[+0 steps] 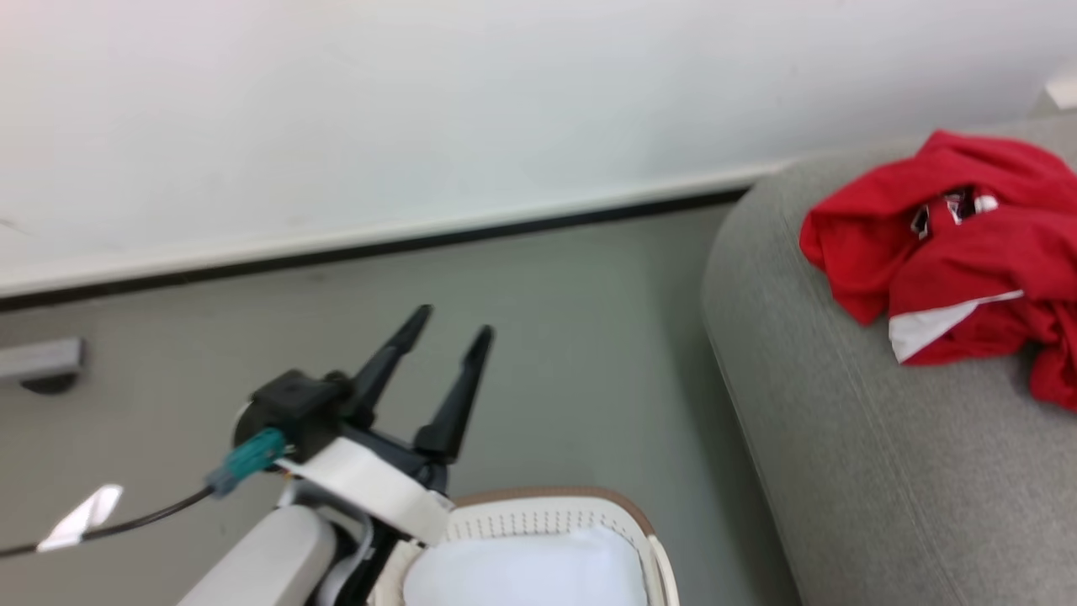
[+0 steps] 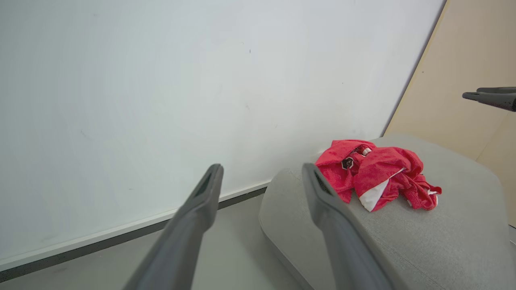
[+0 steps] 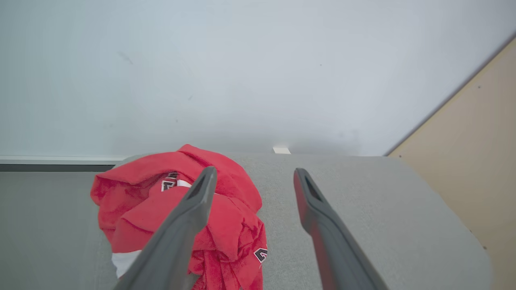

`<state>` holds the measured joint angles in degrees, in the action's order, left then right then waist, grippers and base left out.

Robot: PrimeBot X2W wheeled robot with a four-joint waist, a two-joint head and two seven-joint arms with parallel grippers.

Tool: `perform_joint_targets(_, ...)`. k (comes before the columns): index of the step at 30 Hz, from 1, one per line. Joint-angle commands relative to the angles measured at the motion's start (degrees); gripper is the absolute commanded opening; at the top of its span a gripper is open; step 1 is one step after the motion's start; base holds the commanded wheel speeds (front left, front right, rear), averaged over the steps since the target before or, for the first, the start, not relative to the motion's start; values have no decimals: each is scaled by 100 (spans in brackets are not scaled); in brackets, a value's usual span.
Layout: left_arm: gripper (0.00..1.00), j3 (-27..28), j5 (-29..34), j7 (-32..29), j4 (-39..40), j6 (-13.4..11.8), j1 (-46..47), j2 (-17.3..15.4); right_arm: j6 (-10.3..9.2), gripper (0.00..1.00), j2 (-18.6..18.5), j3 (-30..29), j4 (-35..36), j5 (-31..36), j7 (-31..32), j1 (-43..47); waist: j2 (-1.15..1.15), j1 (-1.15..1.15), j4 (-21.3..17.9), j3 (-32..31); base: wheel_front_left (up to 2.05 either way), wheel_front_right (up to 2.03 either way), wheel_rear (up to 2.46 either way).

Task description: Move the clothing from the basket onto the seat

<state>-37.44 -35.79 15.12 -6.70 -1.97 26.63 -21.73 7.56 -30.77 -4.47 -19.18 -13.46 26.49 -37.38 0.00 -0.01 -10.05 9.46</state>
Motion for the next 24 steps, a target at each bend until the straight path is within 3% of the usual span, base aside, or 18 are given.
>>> perform_joint_targets(1,100,188,-19,2,32,-55,-217,-35,-15,100,-3,178,135,-122,-98,175,0,1,238,-418,0,0,0)
perform_joint_targets(7,100,960,-17,3,181,-303,-786,-109,-14,100,236,524,631,-463,-573,540,0,1,505,-773,0,0,0)
perform_joint_targets(16,100,1835,32,3,533,-313,-1697,-82,-15,100,912,342,1396,-738,-1352,1442,0,1,810,-1029,0,0,0)
perform_joint_targets(24,100,2454,235,3,576,-386,-2390,186,-14,100,1498,471,2111,-679,-2205,2537,0,1,954,-1074,0,0,0)
